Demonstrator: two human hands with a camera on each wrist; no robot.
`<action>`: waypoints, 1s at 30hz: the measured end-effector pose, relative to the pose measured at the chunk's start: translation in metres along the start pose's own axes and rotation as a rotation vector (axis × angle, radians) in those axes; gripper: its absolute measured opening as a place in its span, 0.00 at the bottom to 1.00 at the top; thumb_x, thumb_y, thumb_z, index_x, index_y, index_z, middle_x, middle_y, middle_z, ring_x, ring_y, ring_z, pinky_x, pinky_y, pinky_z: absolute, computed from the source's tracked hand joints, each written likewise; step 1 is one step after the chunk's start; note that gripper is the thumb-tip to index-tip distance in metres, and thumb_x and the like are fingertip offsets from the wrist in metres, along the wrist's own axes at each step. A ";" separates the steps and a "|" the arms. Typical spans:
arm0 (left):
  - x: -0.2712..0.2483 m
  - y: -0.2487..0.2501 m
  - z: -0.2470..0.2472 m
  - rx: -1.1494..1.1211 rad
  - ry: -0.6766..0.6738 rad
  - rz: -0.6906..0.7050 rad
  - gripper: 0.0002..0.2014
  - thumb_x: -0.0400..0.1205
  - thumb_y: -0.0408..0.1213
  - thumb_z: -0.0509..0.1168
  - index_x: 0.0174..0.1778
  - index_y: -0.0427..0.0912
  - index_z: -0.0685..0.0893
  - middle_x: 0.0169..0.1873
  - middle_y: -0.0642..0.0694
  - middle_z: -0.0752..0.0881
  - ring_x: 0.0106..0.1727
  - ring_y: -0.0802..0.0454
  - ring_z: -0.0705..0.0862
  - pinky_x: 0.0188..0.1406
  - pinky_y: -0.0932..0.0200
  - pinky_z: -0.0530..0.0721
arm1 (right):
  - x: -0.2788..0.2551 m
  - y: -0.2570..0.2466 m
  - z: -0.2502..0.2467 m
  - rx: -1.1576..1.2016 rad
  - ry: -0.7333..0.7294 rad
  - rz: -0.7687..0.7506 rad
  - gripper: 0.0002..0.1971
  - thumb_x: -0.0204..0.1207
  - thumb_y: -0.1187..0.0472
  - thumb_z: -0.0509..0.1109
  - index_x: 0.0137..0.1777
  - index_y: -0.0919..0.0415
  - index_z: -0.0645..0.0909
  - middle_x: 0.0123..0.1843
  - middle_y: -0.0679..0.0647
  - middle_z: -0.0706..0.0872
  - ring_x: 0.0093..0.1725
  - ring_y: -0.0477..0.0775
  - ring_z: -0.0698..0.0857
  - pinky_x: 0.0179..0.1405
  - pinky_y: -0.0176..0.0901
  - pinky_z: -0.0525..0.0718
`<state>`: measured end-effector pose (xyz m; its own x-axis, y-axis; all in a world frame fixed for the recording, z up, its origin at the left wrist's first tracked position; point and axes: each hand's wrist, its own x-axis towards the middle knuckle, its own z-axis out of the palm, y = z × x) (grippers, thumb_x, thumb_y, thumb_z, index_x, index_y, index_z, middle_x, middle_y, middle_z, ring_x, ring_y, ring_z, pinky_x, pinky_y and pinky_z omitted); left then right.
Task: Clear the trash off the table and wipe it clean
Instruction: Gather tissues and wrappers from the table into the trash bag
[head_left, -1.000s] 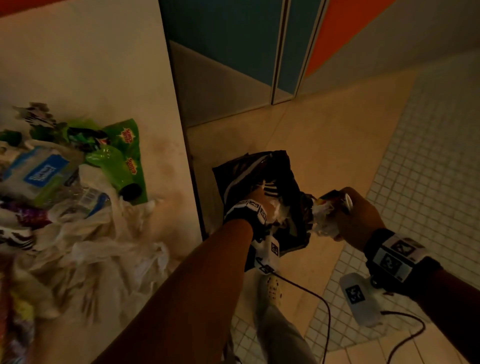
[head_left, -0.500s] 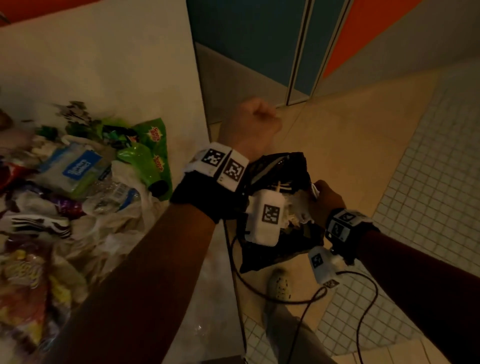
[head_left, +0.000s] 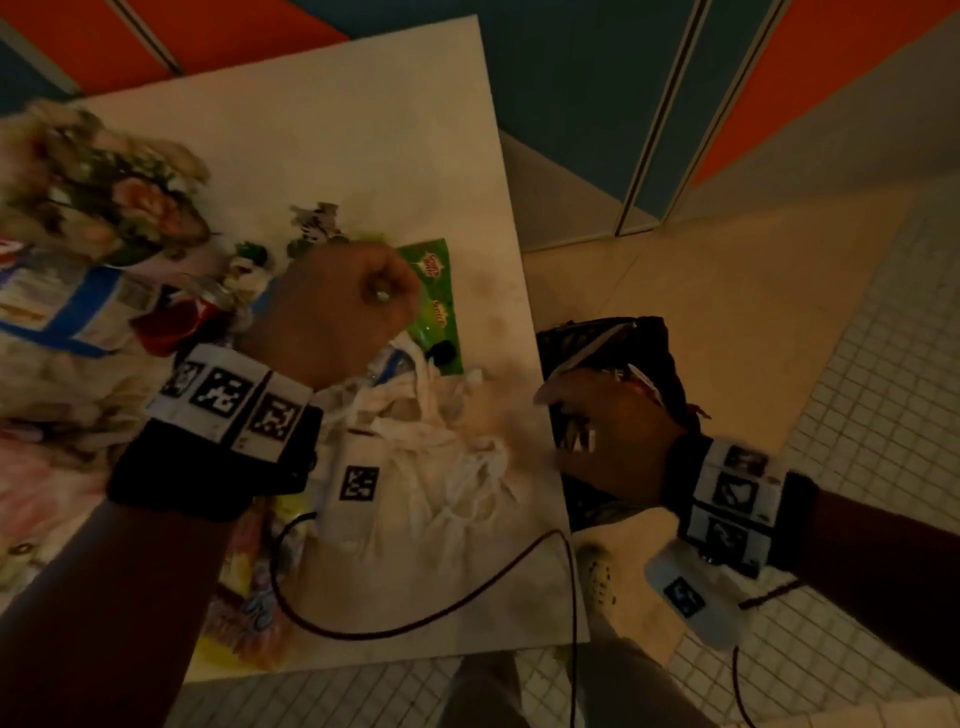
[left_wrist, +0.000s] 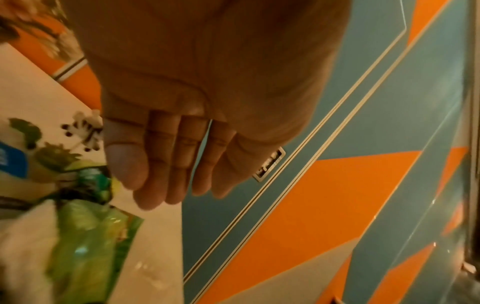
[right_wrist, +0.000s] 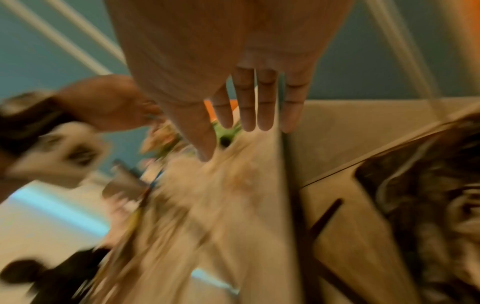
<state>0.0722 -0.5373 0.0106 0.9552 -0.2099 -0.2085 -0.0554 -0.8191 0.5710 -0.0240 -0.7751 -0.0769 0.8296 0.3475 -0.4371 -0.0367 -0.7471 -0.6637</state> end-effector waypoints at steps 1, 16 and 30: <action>-0.006 -0.007 -0.001 0.073 -0.037 0.018 0.05 0.78 0.39 0.70 0.49 0.46 0.86 0.43 0.53 0.85 0.39 0.60 0.82 0.41 0.74 0.80 | -0.004 -0.015 0.009 -0.032 -0.031 -0.053 0.28 0.73 0.50 0.74 0.73 0.48 0.71 0.74 0.50 0.71 0.73 0.53 0.71 0.73 0.48 0.72; -0.024 -0.036 0.050 0.727 -0.602 0.389 0.43 0.68 0.35 0.78 0.75 0.64 0.66 0.77 0.48 0.55 0.60 0.37 0.80 0.48 0.52 0.83 | 0.015 -0.085 0.089 -0.531 -0.140 0.015 0.38 0.69 0.44 0.74 0.78 0.40 0.60 0.79 0.54 0.54 0.72 0.65 0.61 0.67 0.57 0.72; -0.032 -0.077 0.047 0.463 -0.365 0.373 0.11 0.77 0.28 0.64 0.53 0.41 0.83 0.57 0.44 0.80 0.57 0.42 0.81 0.49 0.54 0.77 | 0.019 -0.111 0.106 -0.318 -0.196 0.104 0.12 0.76 0.68 0.64 0.59 0.63 0.78 0.63 0.60 0.73 0.59 0.65 0.78 0.54 0.50 0.78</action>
<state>0.0325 -0.4925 -0.0640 0.6940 -0.6210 -0.3643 -0.5565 -0.7837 0.2758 -0.0630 -0.6253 -0.0760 0.7075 0.3389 -0.6202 0.0850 -0.9119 -0.4014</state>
